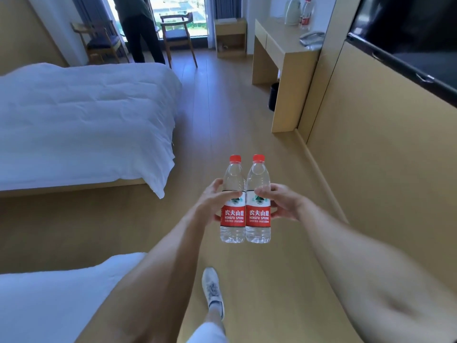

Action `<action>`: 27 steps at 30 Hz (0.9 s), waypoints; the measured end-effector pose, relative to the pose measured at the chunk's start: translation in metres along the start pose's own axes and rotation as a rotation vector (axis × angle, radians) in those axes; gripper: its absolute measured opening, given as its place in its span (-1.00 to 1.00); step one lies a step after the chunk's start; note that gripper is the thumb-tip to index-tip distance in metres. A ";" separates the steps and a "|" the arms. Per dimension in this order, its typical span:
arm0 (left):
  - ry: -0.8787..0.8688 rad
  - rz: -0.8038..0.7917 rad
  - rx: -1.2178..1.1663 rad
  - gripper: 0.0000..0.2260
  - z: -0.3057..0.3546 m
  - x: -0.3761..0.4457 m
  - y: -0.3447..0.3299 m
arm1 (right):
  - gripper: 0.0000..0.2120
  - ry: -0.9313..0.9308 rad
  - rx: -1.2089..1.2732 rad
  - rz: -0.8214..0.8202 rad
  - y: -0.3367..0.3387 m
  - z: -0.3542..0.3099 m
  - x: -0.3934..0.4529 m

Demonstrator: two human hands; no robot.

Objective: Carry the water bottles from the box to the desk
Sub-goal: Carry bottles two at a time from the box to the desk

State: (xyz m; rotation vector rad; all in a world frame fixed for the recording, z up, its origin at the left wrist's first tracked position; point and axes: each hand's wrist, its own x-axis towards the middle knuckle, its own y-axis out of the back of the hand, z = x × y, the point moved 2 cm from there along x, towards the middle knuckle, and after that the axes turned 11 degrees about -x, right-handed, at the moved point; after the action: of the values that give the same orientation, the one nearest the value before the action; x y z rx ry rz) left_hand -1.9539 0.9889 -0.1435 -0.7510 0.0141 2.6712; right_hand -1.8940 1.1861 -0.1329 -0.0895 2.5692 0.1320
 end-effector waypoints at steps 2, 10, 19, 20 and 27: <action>-0.005 -0.015 -0.007 -0.47 0.017 0.036 0.006 | -0.55 -0.002 -0.001 0.015 0.011 -0.017 0.031; -0.010 -0.055 -0.005 -0.48 0.100 0.182 0.052 | -0.54 -0.006 -0.023 0.108 0.035 -0.110 0.156; -0.051 -0.090 0.018 -0.61 0.191 0.301 0.095 | -0.56 0.005 -0.038 0.176 0.058 -0.203 0.265; -0.050 -0.091 0.015 -0.62 0.198 0.313 0.098 | -0.57 0.005 -0.041 0.174 0.061 -0.211 0.276; -0.037 -0.062 0.011 -0.52 0.233 0.402 0.116 | -0.57 -0.008 -0.019 0.128 0.091 -0.246 0.373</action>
State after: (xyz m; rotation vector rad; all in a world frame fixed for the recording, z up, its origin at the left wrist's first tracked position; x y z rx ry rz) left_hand -2.4299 1.0433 -0.1569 -0.6866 -0.0038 2.6232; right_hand -2.3470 1.2349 -0.1209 0.0691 2.5656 0.2044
